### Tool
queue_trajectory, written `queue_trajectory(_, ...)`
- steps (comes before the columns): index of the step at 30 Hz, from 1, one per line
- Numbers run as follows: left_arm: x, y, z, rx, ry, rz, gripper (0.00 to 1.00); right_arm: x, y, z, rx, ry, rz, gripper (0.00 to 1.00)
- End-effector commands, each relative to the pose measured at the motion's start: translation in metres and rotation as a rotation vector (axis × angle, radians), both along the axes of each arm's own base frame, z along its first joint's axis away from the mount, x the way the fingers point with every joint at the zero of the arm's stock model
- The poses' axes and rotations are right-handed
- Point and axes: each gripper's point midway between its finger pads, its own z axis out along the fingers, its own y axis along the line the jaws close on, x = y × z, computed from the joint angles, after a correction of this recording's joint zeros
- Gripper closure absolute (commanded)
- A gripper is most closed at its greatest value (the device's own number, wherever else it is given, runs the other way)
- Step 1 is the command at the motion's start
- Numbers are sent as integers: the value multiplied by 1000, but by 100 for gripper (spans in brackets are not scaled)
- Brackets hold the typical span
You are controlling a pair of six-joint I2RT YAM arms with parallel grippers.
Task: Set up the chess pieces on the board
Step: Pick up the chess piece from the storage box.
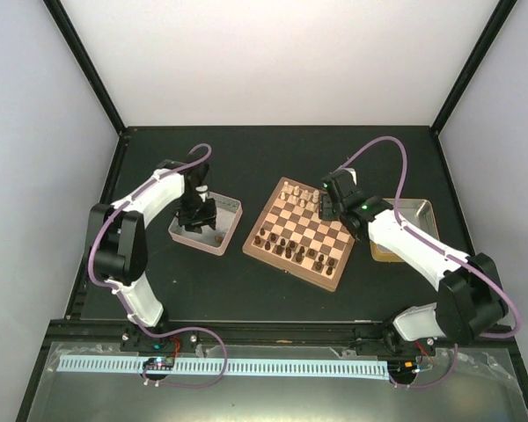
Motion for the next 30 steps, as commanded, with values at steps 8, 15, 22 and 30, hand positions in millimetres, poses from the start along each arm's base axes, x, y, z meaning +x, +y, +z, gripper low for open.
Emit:
queue_trajectory(8, -20, -39, -23, -206, 211, 282, 52, 11, 6, 12, -35, 22, 39, 29)
queue_trajectory(15, -3, -39, -33, -234, 150, 476, 52, 12, 8, 13, -39, 25, 49, 29)
queue_trajectory(22, 3, -34, -41, -206, 140, 578, 60, 18, 5, 17, -75, 24, 61, 29)
queue_trajectory(30, -8, -25, -57, -134, 200, 620, 68, 20, -1, 16, -80, 25, 45, 30)
